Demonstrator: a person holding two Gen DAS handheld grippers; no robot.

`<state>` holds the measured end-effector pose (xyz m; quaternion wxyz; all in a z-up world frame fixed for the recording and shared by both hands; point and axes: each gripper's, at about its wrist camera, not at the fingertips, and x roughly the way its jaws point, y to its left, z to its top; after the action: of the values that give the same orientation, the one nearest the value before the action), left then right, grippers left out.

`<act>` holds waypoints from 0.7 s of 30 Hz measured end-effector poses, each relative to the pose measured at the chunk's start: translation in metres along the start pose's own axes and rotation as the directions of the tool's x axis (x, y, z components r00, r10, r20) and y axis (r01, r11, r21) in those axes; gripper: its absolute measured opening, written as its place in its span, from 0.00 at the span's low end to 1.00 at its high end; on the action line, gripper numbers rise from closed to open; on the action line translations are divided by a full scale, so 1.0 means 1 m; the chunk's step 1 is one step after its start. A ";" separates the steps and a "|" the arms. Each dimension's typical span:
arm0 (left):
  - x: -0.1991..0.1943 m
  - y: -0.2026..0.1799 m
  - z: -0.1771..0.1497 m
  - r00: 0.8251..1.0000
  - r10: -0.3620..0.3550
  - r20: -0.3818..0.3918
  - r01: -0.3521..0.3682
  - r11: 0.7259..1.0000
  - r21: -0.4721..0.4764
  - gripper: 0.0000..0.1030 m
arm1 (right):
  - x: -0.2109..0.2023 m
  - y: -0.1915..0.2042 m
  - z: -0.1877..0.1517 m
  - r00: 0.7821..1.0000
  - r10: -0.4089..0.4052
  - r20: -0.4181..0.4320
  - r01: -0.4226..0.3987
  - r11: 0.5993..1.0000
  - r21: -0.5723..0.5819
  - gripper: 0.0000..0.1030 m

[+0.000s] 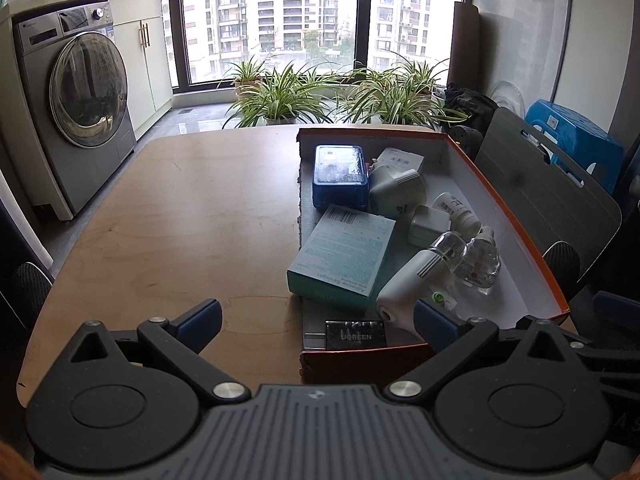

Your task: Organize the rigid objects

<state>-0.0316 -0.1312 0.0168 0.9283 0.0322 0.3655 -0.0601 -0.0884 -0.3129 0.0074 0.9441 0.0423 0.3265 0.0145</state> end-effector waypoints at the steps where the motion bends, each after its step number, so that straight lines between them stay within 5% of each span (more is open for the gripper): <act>1: 0.000 0.000 0.000 1.000 -0.003 0.000 0.003 1.000 0.001 1.00 | 0.000 -0.001 0.000 1.000 0.006 -0.004 -0.006 1.000 0.003 0.96; 21: 0.008 -0.004 0.002 0.999 -0.041 -0.015 0.041 0.999 0.008 1.00 | 0.006 -0.007 0.004 1.000 0.020 -0.023 -0.019 0.999 0.028 0.96</act>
<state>-0.0254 -0.1360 0.0129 0.9240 0.0291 0.3727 -0.0807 -0.0818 -0.3202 0.0061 0.9394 0.0587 0.3373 0.0196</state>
